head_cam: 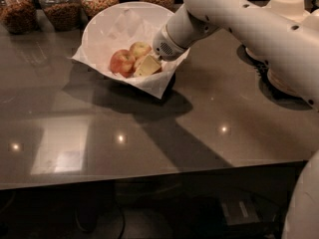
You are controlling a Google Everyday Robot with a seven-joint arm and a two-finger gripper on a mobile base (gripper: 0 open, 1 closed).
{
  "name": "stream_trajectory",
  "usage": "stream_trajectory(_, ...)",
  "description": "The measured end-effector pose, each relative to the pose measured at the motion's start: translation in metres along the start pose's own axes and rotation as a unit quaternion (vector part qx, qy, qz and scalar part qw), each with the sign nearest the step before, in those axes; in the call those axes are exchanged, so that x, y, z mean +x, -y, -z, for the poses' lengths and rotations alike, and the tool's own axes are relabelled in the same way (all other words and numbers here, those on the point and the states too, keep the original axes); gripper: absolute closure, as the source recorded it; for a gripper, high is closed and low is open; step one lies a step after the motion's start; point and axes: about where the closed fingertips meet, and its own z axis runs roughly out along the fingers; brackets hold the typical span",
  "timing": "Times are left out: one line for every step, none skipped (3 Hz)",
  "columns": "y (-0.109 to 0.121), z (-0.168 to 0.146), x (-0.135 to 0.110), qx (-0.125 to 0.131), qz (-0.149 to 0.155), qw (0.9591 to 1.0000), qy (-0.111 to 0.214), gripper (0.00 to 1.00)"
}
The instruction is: Pick apple from white bowl
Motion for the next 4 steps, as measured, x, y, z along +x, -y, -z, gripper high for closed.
stream_trajectory(-0.002, 0.001, -0.004, -0.005, 0.007, 1.0000, 0.002, 0.87)
stream_trajectory(-0.002, 0.005, -0.011, -0.007, 0.020, 0.9998, -0.002, 1.00)
stream_trajectory(0.000, 0.011, -0.020, -0.009, 0.038, 0.9991, -0.014, 1.00)
stream_trajectory(0.003, 0.021, -0.032, -0.013, 0.064, 0.9973, -0.035, 1.00)
